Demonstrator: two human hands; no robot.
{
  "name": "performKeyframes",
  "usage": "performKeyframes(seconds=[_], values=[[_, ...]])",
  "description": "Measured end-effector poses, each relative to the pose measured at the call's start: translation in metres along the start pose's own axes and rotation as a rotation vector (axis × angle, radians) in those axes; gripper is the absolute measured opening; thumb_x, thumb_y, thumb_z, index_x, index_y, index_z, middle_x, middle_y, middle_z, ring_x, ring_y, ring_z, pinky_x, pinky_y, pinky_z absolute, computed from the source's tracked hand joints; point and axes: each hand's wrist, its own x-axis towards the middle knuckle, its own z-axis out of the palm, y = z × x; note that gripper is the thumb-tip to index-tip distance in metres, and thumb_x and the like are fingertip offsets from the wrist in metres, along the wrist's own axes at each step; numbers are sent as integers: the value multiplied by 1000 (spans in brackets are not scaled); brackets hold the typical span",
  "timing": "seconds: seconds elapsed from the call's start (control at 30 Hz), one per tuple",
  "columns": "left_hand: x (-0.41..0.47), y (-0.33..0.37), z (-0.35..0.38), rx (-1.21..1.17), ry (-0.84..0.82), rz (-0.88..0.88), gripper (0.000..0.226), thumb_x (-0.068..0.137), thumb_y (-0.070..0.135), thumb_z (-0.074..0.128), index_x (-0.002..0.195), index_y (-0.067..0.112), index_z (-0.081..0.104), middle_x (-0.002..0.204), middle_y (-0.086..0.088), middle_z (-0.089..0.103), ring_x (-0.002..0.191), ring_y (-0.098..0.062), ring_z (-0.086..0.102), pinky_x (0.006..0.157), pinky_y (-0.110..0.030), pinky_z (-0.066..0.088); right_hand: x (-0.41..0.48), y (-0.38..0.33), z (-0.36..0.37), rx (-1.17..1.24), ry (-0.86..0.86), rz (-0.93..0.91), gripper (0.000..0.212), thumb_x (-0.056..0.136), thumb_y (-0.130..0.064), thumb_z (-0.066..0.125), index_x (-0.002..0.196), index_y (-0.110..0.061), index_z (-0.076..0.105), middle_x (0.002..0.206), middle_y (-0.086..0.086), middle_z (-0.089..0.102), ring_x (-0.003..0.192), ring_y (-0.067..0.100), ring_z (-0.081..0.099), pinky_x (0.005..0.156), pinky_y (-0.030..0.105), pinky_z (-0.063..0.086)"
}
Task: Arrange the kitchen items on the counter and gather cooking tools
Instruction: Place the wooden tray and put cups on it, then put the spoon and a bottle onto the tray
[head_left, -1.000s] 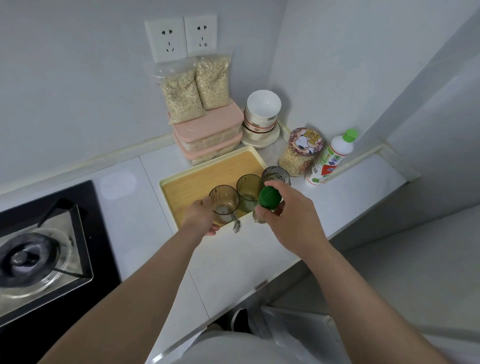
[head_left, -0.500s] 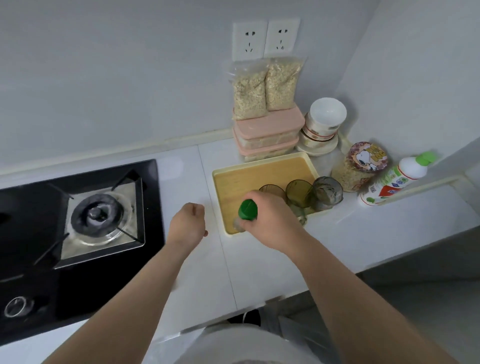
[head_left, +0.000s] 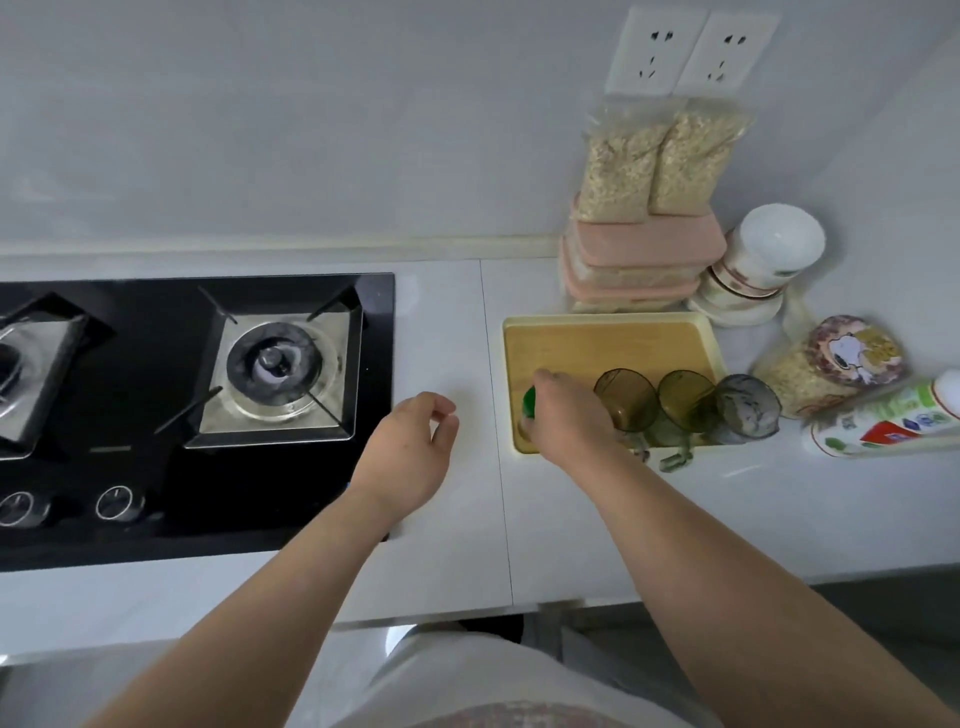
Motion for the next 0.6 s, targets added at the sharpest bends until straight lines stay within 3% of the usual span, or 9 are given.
performKeyframes(seconds=[0.27, 0.47, 0.6], values=[[-4, -5, -9, -39, 17, 22, 20, 100, 30, 52, 118, 26, 58, 116, 12, 60, 81, -17, 67, 80, -35, 54, -15, -9, -10, -138, 3, -41, 26, 90, -16, 62, 114, -17, 52, 103, 3, 58, 84, 24, 60, 54, 31, 41], [-29, -12, -27, -60, 154, 4, 20, 99, 26, 55, 118, 22, 59, 113, 7, 63, 82, -16, 63, 77, -26, 46, -44, -42, -49, -243, 9, -3, 38, 90, -24, 66, 122, -16, 46, 121, 7, 48, 99, 27, 58, 61, 35, 41], [-79, -15, -57, -119, 310, -58, 22, 98, 27, 56, 118, 23, 61, 113, 11, 64, 85, -12, 64, 78, -26, 51, -74, -88, -64, -134, 129, -268, 31, 97, -32, 56, 125, -18, 53, 123, 4, 55, 105, 28, 60, 73, 36, 50]])
